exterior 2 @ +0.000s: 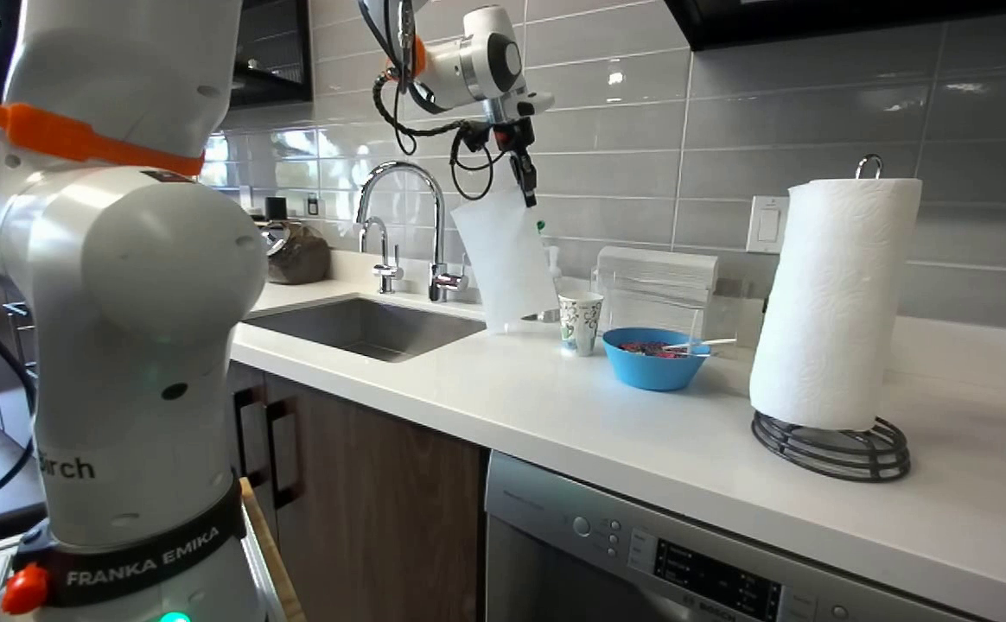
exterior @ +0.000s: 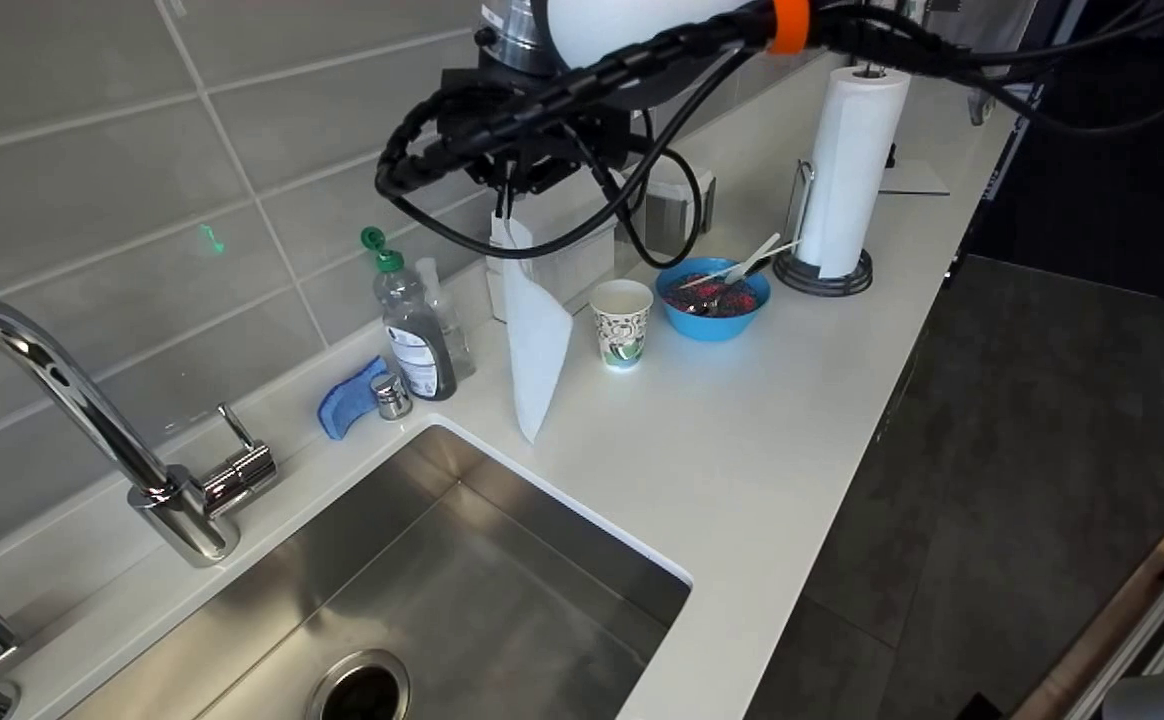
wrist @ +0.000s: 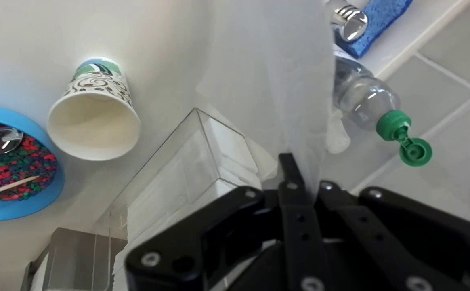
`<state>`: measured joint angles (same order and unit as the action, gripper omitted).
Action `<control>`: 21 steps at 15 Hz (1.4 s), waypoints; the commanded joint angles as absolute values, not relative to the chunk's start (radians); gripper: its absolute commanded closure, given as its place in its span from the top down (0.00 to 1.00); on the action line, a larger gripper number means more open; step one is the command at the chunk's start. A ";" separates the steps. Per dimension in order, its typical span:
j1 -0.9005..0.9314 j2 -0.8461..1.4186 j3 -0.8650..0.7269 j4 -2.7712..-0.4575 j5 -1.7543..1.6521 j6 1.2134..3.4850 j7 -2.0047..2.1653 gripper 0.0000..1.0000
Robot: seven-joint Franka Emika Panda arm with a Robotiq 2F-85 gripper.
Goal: Rip up a paper towel on the table
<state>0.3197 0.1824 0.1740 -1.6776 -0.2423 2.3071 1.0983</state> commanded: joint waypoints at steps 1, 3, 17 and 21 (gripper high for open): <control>0.303 0.110 0.170 -1.778 -0.173 2.319 1.180 0.00; 0.296 0.100 0.163 -1.830 -0.199 2.300 1.220 0.00; 0.277 0.210 0.136 -1.948 -0.348 1.849 1.356 0.00; 0.274 0.260 0.136 -1.933 -0.339 1.758 1.325 0.00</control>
